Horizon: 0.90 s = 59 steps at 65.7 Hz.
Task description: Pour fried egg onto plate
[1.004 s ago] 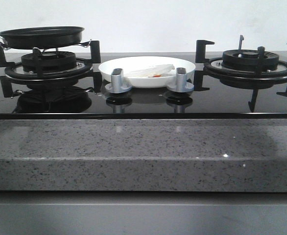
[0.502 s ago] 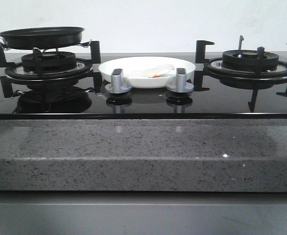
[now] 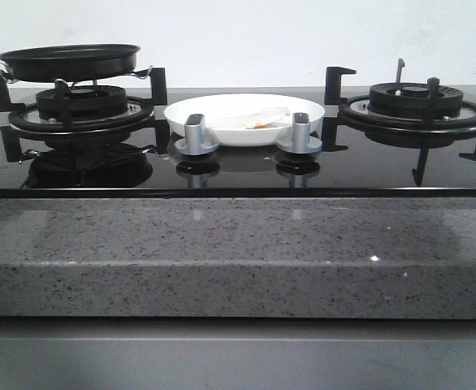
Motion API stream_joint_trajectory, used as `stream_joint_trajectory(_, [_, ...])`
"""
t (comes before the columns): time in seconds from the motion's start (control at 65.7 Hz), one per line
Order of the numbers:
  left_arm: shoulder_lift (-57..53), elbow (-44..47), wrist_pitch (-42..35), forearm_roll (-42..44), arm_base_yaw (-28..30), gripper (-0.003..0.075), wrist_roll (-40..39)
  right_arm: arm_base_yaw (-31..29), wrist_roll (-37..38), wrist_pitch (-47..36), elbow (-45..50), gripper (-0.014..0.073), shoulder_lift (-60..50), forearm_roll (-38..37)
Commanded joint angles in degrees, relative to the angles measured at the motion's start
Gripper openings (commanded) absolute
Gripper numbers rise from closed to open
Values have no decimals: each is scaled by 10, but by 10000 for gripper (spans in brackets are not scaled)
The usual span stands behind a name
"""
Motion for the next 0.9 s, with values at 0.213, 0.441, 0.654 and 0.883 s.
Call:
stream_joint_trajectory(0.213, [3,-15,-40,-18,-4,-20,0,-3,-7,-27,-11,-68,5,5])
stream_joint_trajectory(0.441, [3,-15,-40,-18,-4,-20,0,-3,-7,-27,-11,-68,5,5])
stream_joint_trajectory(0.654, [3,-15,-40,-18,-4,-20,0,-3,-7,-27,-11,-68,5,5])
stream_joint_trajectory(0.883, [-44,17,-78,14,3,-20,0,-3,-7,-27,-11,-68,5,5])
